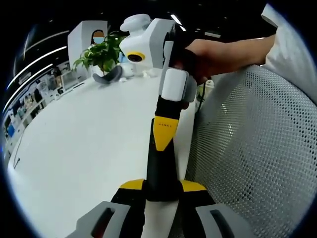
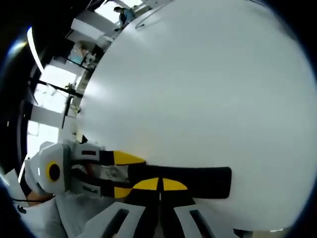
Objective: Press the specified remote control buttons in sequence, fully releasing each button before pressing the next.
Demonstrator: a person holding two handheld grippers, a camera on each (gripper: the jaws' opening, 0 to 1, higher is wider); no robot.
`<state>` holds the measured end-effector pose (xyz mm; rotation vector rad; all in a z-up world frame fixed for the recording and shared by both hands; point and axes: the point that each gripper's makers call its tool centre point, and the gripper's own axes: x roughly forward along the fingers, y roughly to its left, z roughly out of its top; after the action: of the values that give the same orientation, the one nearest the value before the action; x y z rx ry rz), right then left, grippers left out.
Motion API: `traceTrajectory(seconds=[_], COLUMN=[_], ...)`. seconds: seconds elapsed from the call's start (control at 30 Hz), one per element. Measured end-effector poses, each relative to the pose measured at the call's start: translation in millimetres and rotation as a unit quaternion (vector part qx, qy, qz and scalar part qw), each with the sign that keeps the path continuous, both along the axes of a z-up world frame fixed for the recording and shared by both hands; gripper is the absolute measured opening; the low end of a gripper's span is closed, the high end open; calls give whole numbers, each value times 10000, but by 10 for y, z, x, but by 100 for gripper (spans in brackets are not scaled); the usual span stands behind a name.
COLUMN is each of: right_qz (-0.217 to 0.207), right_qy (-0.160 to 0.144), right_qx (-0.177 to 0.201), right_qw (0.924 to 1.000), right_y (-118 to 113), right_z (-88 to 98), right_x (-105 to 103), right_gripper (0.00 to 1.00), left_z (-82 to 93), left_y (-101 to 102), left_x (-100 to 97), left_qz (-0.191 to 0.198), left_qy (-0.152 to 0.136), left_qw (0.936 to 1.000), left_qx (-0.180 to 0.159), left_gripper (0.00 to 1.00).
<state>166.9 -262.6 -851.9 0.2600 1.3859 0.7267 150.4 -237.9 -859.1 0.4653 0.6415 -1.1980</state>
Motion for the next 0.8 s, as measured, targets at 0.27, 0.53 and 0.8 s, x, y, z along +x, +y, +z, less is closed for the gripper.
traceTrajectory(seconds=[0.27, 0.53, 0.8], right_qz=[-169, 109, 263], right_qy=[23, 85, -12], right_qx=[227, 288, 164], right_qw=[9996, 9995, 9995], right_y=[16, 110, 96], right_z=[36, 38, 14], right_x=[46, -40, -55], right_gripper=[0, 0, 0], left_z=[2, 1, 3], left_y=[0, -1, -2], left_x=[3, 4, 3], left_qz=[1, 12, 28], left_qy=[5, 15, 12], left_qw=[10000, 10000, 10000], left_qx=[-7, -15, -34], left_gripper=[25, 25, 25])
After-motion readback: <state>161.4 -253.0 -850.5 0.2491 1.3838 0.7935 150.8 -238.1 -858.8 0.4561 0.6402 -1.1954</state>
